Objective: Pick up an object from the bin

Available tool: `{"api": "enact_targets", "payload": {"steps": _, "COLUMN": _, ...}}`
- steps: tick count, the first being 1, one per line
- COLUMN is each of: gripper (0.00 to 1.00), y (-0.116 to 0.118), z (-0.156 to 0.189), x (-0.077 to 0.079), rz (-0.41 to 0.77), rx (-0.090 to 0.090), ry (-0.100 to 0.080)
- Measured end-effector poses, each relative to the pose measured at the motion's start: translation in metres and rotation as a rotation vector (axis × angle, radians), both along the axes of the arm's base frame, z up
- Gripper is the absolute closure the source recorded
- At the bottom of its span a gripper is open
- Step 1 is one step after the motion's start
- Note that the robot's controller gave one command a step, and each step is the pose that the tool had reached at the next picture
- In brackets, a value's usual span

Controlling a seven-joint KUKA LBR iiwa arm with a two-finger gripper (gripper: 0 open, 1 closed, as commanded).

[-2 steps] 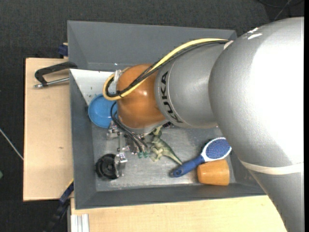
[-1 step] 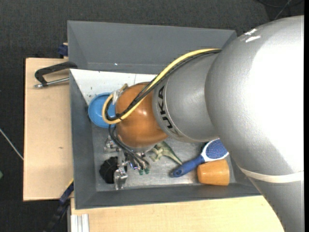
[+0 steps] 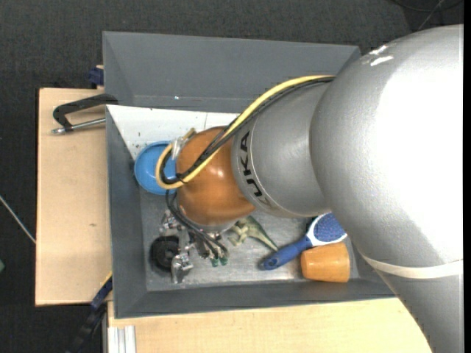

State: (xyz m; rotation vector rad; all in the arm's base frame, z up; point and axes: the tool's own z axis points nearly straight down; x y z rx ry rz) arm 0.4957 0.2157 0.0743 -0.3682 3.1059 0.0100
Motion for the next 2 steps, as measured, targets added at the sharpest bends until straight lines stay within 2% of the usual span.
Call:
{"api": "enact_targets", "payload": {"steps": 1, "gripper": 1.00, "y": -0.003, "z": 0.172, "x": -0.001, "rz": 0.046, "rx": -0.002, "ry": -0.001}}
{"api": "enact_targets", "payload": {"steps": 2, "gripper": 1.00, "y": -0.048, "z": 0.170, "x": 0.030, "rz": 0.056, "rx": -0.008, "ry": 0.005}}
